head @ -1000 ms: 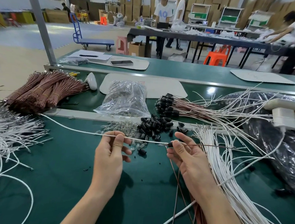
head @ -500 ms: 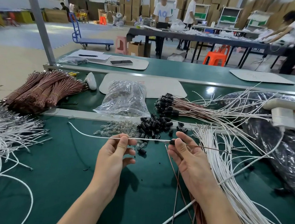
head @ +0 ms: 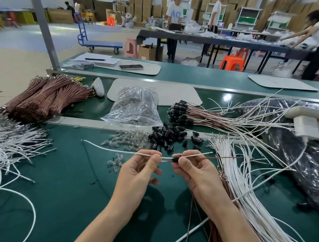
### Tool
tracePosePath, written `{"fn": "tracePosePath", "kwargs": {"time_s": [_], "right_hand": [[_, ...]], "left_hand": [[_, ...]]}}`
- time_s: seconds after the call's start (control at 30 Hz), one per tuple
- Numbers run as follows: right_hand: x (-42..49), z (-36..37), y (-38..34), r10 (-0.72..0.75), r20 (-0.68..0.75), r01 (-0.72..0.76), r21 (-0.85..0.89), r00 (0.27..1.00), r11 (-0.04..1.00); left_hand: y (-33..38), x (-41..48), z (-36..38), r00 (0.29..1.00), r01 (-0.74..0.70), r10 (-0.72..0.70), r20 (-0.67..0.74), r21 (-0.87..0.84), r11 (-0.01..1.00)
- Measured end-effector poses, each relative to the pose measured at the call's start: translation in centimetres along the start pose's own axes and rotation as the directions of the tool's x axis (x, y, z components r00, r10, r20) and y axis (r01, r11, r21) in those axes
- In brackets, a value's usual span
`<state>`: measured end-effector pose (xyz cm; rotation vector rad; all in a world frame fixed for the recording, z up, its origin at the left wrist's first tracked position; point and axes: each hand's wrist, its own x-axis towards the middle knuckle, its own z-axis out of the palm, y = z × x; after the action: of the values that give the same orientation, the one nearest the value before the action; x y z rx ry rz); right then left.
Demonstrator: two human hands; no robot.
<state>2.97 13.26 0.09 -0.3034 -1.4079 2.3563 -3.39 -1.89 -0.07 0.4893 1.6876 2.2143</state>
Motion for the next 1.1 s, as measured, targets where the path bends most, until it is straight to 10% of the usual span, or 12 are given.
{"fn": "tracePosePath", "kwargs": {"time_s": [0.5,1.1], "right_hand": [[-0.8,0.3,-0.6,0.082,0.037,-0.072,-0.215,0.996,0.974],[-0.2,-1.3,-2.8,-0.015,-0.173,0.014,-0.006,0.985,1.000]], "left_hand": [[-0.1,-0.1,-0.3,0.986,-0.030,0.005,0.165,0.149,0.988],[0.6,1.4,-1.5,0.995,0.061,-0.072,-0.070,-0.143,0.988]]}}
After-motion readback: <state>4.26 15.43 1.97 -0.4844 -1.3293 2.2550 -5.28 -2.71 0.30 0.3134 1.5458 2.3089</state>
